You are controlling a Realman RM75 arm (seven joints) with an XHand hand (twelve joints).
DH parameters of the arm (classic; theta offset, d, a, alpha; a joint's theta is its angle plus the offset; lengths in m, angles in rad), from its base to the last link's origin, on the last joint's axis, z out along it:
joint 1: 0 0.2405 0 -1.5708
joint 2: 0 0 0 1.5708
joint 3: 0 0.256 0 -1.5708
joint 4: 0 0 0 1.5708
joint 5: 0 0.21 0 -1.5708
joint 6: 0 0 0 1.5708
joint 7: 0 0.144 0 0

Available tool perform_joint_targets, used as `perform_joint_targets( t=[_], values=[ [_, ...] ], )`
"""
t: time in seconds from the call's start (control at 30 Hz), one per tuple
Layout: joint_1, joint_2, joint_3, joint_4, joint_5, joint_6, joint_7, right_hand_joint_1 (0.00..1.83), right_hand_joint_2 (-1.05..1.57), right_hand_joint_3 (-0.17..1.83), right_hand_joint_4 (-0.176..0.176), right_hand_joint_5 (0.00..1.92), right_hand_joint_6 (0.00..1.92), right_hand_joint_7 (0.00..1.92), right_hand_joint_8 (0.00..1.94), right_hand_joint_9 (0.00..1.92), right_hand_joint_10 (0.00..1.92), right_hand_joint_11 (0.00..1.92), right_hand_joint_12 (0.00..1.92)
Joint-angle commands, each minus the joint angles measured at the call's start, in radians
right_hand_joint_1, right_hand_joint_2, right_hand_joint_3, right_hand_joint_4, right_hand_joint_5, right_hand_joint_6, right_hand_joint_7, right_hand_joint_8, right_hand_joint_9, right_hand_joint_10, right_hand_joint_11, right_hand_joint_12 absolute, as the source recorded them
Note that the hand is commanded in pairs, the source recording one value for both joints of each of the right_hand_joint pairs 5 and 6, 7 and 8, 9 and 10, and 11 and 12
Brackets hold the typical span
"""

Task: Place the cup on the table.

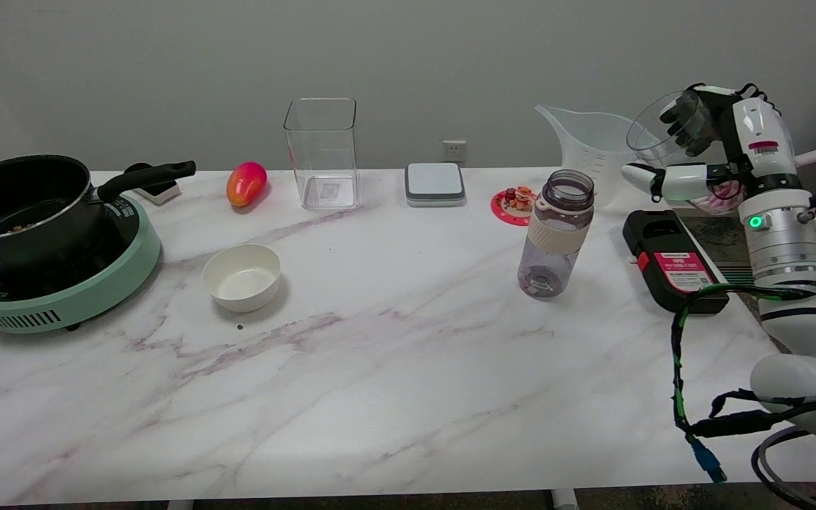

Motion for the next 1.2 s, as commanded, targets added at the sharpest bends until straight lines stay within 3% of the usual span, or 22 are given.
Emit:
perform_joint_targets(
  t=[0.03,1.2],
  values=[
    [-0.033,0.056,0.092,-0.012,-0.117,-0.151,0.026,1.40,1.21,0.56,0.000,1.60,1.60,1.61,1.61,1.54,1.54,1.31,1.31],
    [-0.053,0.195,0.145,0.113,-0.309,-0.332,0.043,1.44,1.11,0.66,0.000,1.57,1.57,1.58,1.58,1.52,1.52,1.30,1.30]
  ],
)
